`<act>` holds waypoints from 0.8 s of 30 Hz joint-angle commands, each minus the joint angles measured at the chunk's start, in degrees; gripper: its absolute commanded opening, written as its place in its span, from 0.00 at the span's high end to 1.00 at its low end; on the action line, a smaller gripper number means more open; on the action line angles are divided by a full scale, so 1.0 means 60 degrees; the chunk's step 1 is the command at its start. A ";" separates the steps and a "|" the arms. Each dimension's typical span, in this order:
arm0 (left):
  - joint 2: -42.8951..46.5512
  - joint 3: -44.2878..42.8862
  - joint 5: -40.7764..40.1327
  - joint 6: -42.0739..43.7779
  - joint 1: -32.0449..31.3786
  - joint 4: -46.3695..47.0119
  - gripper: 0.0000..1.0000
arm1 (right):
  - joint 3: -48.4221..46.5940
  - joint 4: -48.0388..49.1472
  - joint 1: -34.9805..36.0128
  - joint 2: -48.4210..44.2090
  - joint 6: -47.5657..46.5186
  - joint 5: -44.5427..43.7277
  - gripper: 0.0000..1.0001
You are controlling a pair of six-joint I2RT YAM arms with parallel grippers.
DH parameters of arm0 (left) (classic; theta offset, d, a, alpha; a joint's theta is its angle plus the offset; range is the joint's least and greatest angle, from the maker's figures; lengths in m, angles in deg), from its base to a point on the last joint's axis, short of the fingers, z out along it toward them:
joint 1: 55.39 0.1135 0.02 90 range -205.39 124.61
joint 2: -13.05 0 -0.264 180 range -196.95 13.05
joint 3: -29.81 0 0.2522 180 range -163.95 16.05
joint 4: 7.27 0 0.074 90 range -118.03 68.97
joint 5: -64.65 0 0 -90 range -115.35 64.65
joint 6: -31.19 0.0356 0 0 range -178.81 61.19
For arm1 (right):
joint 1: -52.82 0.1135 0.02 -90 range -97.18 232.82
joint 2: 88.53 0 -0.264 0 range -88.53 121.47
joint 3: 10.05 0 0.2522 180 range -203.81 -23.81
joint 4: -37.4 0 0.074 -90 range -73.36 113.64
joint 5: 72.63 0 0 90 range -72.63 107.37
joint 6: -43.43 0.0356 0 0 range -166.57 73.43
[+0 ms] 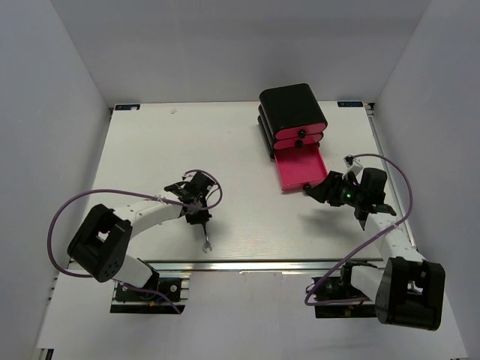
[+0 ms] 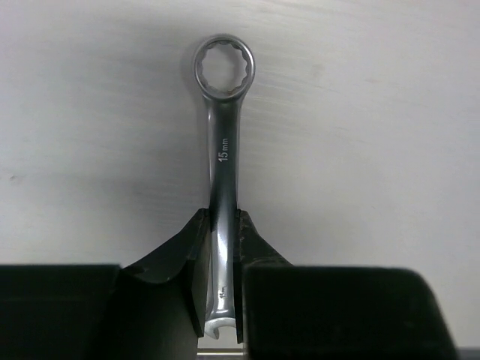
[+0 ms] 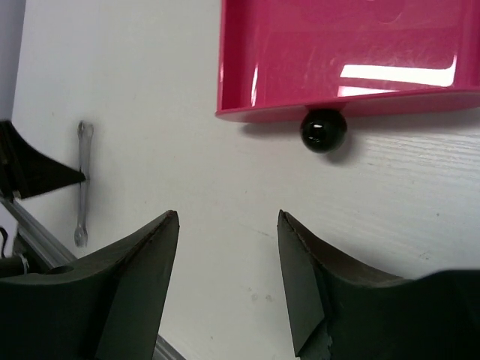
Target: Sort the tools into containers
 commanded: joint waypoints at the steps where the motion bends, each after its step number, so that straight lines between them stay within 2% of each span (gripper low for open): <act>1: 0.0631 -0.0570 0.1121 0.1239 0.0011 0.1062 1.00 | -0.0611 -0.1199 -0.0050 -0.0474 -0.1204 0.0783 0.39; 12: -0.0494 -0.2328 0.3187 0.3511 -0.0019 0.1444 1.00 | -0.0831 -0.1479 -0.0167 -0.1104 -0.1615 0.1136 0.40; 19: -0.1987 -0.4758 0.3891 0.4611 -0.0589 0.1108 1.00 | -0.1285 -0.1625 -0.0620 -0.1338 -0.1938 0.1224 0.40; 24: -0.3263 -0.7160 0.4447 0.5211 -0.1160 0.0961 1.00 | -0.1330 -0.1596 -0.1177 -0.1338 -0.2011 0.1356 0.40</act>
